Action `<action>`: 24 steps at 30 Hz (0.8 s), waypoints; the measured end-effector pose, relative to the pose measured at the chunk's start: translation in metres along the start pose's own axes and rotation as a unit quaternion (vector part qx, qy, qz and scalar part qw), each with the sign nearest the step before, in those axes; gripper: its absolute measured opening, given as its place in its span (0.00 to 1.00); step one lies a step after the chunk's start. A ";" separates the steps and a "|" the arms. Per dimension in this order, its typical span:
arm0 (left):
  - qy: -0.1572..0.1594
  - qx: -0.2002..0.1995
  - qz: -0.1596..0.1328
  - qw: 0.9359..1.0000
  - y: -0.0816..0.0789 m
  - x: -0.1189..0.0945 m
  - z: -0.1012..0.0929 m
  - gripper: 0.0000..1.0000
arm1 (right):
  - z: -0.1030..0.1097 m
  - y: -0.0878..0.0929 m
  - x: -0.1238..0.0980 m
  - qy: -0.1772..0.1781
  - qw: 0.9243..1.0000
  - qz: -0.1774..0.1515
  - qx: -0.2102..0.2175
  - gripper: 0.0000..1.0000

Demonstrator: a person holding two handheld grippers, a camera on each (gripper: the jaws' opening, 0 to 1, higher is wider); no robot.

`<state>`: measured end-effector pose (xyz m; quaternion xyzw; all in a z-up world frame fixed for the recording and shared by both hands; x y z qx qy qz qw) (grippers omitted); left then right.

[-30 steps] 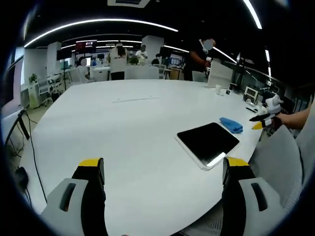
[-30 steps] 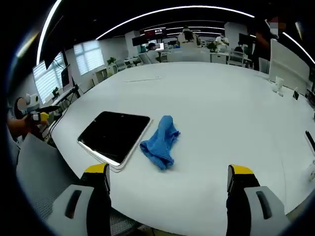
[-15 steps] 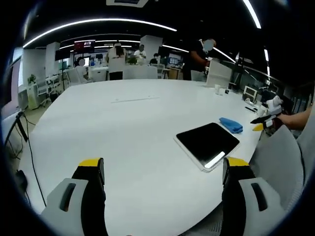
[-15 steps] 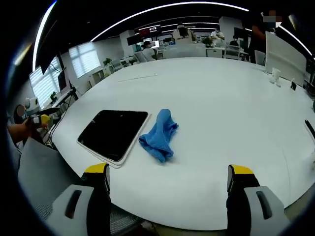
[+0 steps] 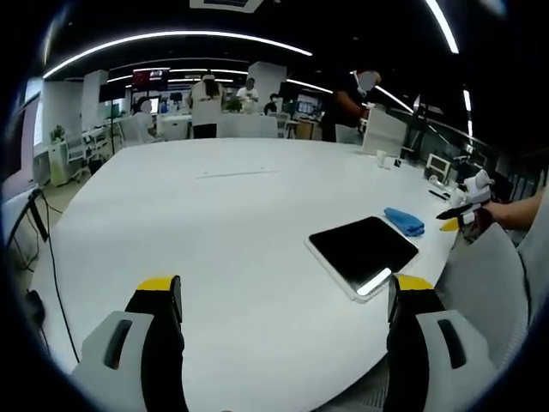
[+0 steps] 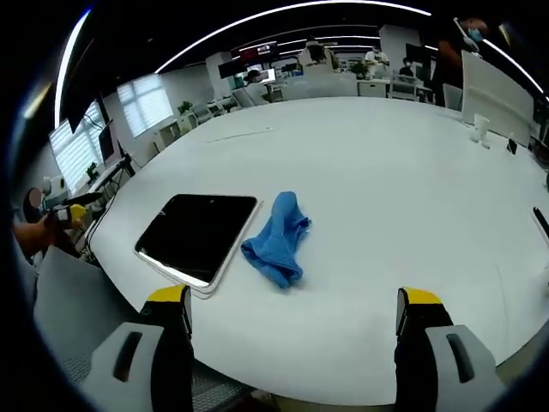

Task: Wipe the mirror surface with the cleaning cloth until all visible marks leave the cleaned area.

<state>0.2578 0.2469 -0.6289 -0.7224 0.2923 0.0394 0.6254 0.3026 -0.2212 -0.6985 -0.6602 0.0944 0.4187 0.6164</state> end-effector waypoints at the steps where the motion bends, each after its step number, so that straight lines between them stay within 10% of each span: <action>1: -0.001 0.000 0.000 1.000 0.000 -0.001 0.000 0.99 | 0.000 0.000 0.000 -0.001 1.000 0.001 0.000 0.98; 24: -0.007 -0.012 0.007 1.000 0.012 0.001 0.000 0.99 | 0.003 -0.007 0.000 -0.002 1.000 0.005 -0.008 0.98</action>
Point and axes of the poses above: the point that each gripper's makers call its tool centre point, and the gripper's own axes: x roughly forward along the fingers, z roughly to its left, y roughly out of its underside, the point moved 1 cm from there along -x, roughly backward along the fingers, and after that the axes turned 4 degrees about -x, right-handed, at the moved point
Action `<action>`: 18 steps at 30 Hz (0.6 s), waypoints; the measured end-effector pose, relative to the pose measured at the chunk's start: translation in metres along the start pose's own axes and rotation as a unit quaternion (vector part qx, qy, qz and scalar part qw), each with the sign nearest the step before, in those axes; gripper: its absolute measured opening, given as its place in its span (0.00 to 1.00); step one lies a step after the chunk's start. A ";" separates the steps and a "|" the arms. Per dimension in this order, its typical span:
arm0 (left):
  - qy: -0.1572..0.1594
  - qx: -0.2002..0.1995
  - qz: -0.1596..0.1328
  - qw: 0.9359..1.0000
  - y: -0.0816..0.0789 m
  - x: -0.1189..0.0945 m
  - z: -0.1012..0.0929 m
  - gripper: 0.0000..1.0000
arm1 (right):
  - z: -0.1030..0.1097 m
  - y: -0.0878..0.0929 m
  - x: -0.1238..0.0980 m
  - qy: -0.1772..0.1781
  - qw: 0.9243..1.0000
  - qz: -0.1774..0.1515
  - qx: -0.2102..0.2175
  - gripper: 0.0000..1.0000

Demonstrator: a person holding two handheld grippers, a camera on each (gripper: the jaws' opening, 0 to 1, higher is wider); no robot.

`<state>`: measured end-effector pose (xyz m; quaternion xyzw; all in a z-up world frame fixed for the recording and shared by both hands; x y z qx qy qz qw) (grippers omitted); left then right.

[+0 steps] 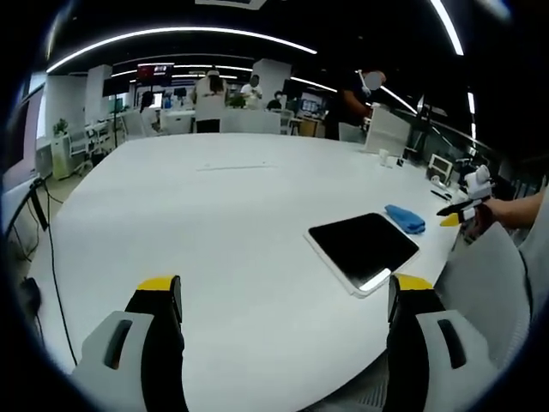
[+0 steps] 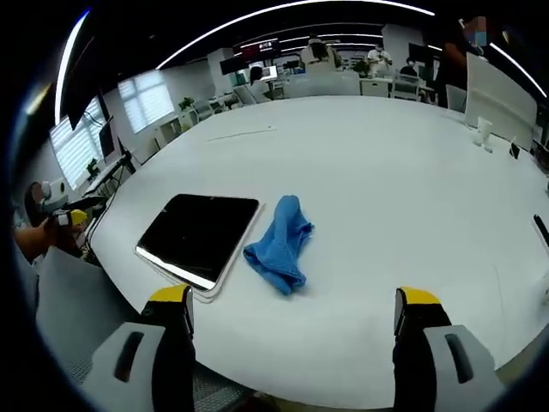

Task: Wipe the mirror surface with the cleaning cloth until all visible marks leave the cleaned area.

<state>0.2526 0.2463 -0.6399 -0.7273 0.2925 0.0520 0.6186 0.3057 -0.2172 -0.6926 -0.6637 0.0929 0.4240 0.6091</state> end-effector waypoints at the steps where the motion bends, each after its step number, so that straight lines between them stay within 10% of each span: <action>1: -0.002 0.000 0.000 1.000 0.000 0.000 0.001 0.99 | 0.000 0.000 0.000 0.000 1.000 0.000 0.000 0.98; 18: -0.007 -0.007 -0.016 1.000 -0.010 -0.002 -0.002 0.99 | -0.001 -0.010 -0.004 -0.006 1.000 0.001 -0.004 0.96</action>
Point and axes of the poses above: the point that each gripper's makers call its tool centre point, and the gripper's own axes: x roughly forward along the fingers, z roughly to its left, y roughly out of its underside, the point moved 1 cm from there along -x, roughly backward along the fingers, and after that the axes turned 4 degrees about -x, right-handed, at the moved point
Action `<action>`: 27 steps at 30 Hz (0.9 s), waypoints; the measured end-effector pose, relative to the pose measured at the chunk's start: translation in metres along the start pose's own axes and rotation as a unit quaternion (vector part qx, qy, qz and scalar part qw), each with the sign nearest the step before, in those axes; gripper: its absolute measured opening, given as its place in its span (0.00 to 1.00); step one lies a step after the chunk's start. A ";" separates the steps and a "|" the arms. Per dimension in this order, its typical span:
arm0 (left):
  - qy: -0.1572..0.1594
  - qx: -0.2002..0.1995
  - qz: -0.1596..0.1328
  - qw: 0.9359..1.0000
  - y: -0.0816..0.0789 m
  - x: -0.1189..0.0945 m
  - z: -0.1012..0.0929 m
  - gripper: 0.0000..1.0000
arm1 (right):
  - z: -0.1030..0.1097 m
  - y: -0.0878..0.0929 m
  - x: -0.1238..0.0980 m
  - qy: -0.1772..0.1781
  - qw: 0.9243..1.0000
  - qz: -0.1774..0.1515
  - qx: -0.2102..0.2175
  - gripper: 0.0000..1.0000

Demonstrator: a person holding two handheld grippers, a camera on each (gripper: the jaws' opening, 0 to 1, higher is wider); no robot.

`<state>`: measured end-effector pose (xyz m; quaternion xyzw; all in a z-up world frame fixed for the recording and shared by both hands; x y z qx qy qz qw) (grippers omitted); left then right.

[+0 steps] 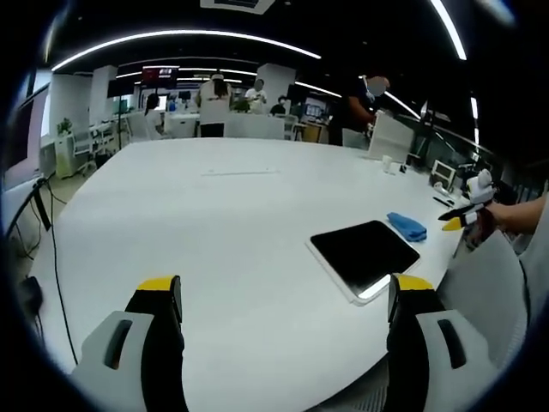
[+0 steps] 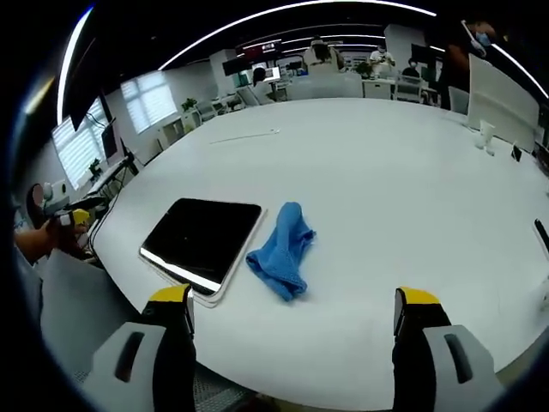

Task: Wipe the mirror surface with the cleaning cloth until all visible marks leave the cleaned area.

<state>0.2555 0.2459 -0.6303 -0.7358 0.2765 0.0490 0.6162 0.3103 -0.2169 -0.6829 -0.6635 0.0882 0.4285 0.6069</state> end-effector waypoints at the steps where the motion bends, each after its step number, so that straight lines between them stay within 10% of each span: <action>1: 0.000 0.000 -0.002 1.000 -0.001 0.000 -0.001 0.99 | 0.000 -0.001 -0.001 0.000 1.000 0.000 0.000 0.96; 27: -0.003 0.007 -0.008 1.000 -0.006 -0.005 -0.007 0.99 | -0.002 -0.023 -0.012 0.004 1.000 -0.009 -0.012 0.93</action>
Point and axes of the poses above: the point that each gripper's makers call its tool centre point, and the gripper's own axes: x roughly forward along the fingers, z roughly to its left, y roughly out of its underside, the point moved 1 cm from there along -x, roughly backward along the fingers, and after that the axes turned 4 degrees about -x, right-handed, at the moved point
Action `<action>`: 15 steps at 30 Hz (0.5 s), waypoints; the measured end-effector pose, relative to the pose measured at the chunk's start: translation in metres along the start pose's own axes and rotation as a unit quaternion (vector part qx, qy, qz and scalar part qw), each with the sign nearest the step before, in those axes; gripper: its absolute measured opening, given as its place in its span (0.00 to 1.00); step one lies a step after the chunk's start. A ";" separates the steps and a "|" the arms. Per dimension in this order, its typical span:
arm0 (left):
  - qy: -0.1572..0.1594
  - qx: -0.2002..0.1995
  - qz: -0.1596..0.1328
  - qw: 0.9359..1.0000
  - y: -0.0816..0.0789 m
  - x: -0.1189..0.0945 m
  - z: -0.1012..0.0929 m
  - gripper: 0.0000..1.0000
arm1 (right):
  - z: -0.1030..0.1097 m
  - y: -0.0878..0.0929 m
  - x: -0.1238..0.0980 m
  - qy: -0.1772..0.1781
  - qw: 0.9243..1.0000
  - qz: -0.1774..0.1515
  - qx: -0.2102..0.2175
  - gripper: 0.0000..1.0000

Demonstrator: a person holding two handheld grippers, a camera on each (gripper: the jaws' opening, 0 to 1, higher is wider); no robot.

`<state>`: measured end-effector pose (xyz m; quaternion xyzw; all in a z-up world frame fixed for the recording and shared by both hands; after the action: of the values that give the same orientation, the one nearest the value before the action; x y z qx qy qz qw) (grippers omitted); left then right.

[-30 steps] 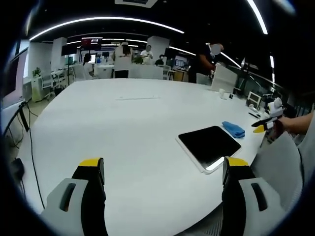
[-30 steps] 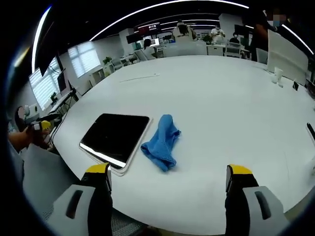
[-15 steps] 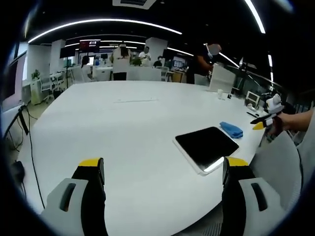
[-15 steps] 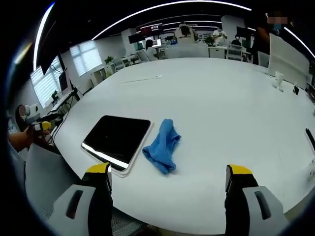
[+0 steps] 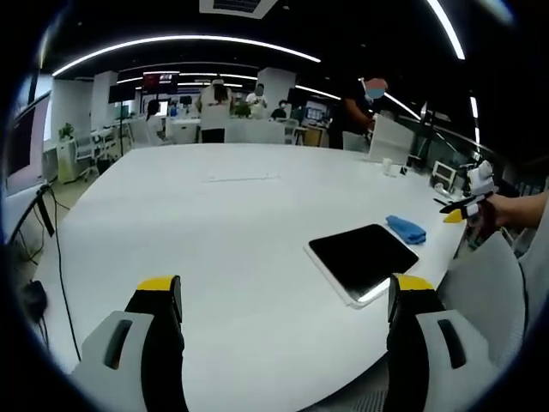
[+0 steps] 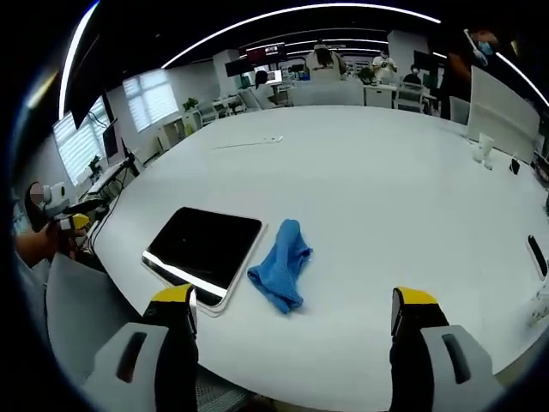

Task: Wipe the mirror surface with the cleaning cloth until all visible marks leave the cleaned area.

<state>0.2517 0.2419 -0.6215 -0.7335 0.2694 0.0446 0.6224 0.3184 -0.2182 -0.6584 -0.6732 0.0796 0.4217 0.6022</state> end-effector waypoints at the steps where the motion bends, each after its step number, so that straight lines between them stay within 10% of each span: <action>1: 0.006 -0.007 -0.004 1.000 -0.001 0.000 -0.003 0.99 | 0.001 0.001 0.000 -0.003 1.000 0.003 -0.004 0.91; 3: 0.007 -0.047 -0.010 0.999 0.002 0.001 -0.006 0.99 | 0.001 0.001 0.000 -0.004 1.000 0.012 -0.008 0.90; 15: 0.018 0.016 0.009 1.000 0.005 0.006 -0.016 0.99 | -0.001 -0.038 -0.001 -0.009 1.000 0.012 -0.005 0.86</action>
<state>0.2504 0.2249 -0.6250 -0.7221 0.2872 0.0329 0.6285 0.3415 -0.2091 -0.6292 -0.6718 0.0801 0.4350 0.5942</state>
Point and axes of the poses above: the point that each gripper's makers call its tool centre point, and the gripper's own axes: x roughly forward along the fingers, z roughly to its left, y roughly out of its underside, the point moved 1 cm from there along -x, roughly backward along the fingers, and after that the axes turned 4 degrees about -x, right-handed, at the moved point
